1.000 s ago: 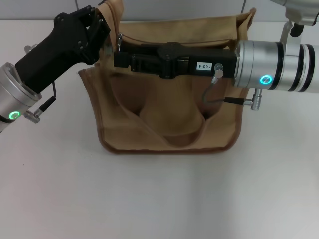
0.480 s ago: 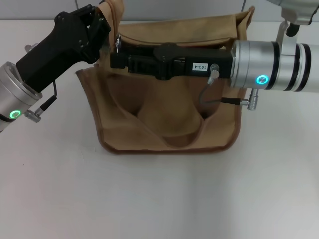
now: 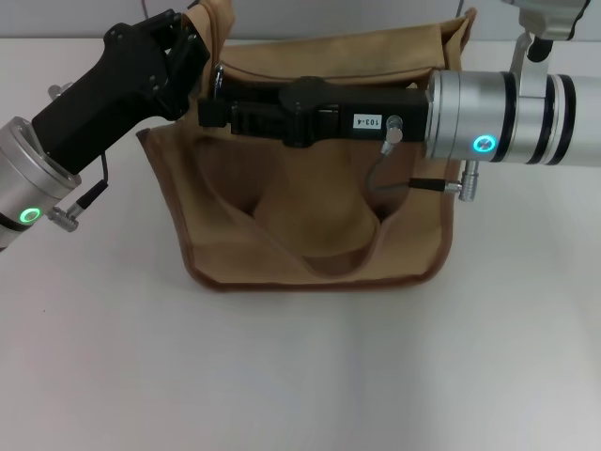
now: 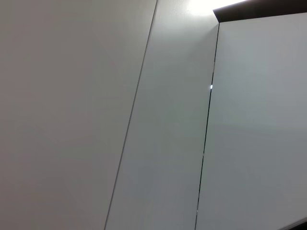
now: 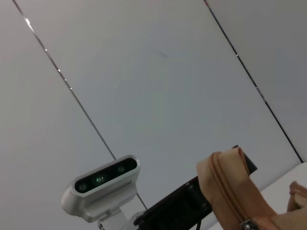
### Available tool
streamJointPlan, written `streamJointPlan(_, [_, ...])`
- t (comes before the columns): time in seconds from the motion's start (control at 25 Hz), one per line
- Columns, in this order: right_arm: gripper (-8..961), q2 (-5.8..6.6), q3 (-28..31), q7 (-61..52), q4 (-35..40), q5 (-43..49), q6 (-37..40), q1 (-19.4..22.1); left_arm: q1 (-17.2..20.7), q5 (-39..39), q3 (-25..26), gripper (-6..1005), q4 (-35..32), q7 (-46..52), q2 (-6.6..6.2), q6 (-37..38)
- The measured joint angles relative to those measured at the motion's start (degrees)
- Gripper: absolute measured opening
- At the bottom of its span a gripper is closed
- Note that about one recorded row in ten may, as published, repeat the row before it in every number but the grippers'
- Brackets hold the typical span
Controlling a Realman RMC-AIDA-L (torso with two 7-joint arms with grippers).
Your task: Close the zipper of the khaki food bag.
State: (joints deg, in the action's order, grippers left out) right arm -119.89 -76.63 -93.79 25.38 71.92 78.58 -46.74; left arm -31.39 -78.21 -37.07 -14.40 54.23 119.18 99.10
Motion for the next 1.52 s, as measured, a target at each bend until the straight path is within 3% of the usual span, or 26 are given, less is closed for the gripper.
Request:
streamJointPlan(1.08, [406,0.01,-3.86,1.12,0.08,-3.93,-1.72,-0.01,-0.12,-0.01,0.06,18,0.32,-0.8,0.0,-0.68])
streamJointPlan(1.52, [335,0.0,-4.2,2.09,0.31,-3.92,-1.59,0.08,-0.1,-0.01,0.19,17,0.96,-0.8,0.0,-0.67])
